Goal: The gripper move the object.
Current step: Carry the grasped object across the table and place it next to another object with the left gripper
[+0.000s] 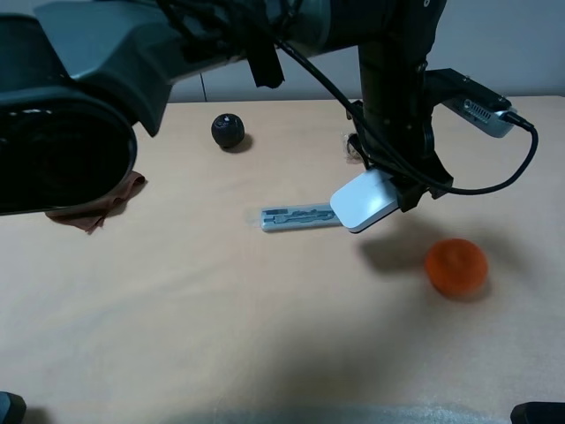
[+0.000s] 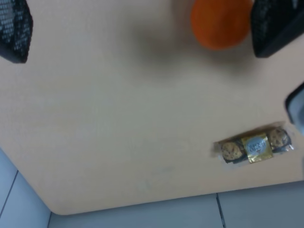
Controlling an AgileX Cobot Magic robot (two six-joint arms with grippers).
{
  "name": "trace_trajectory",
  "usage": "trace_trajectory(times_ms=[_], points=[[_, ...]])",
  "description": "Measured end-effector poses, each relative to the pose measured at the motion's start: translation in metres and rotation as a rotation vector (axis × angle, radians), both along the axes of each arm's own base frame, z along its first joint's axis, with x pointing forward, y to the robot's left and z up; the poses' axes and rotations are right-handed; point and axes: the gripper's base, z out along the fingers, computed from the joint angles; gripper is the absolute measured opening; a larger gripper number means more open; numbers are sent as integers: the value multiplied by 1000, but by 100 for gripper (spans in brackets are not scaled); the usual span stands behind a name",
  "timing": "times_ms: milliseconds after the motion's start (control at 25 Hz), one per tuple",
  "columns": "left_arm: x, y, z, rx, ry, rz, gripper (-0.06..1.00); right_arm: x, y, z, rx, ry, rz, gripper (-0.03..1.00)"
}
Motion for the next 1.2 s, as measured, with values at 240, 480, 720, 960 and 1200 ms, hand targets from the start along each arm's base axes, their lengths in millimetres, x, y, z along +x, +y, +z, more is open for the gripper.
trace_trajectory(times_ms=[240, 480, 720, 960, 1200], points=[[1, -19, -13, -98, -71, -4, 62, 0, 0, 0, 0, 1, 0, 69], [4, -28, -30, -152, -96, 5, 62, 0, 0, 0, 0, 1, 0, 69], [7, -34, -36, -209, -109, 22, 62, 0, 0, 0, 2, 1, 1, 69], [6, -37, -50, -224, -79, 37, 62, 0, 0, 0, 2, 1, 1, 69], [2, -40, -55, -218, -73, 30, 62, 0, 0, 0, 2, 0, 1, 69]])
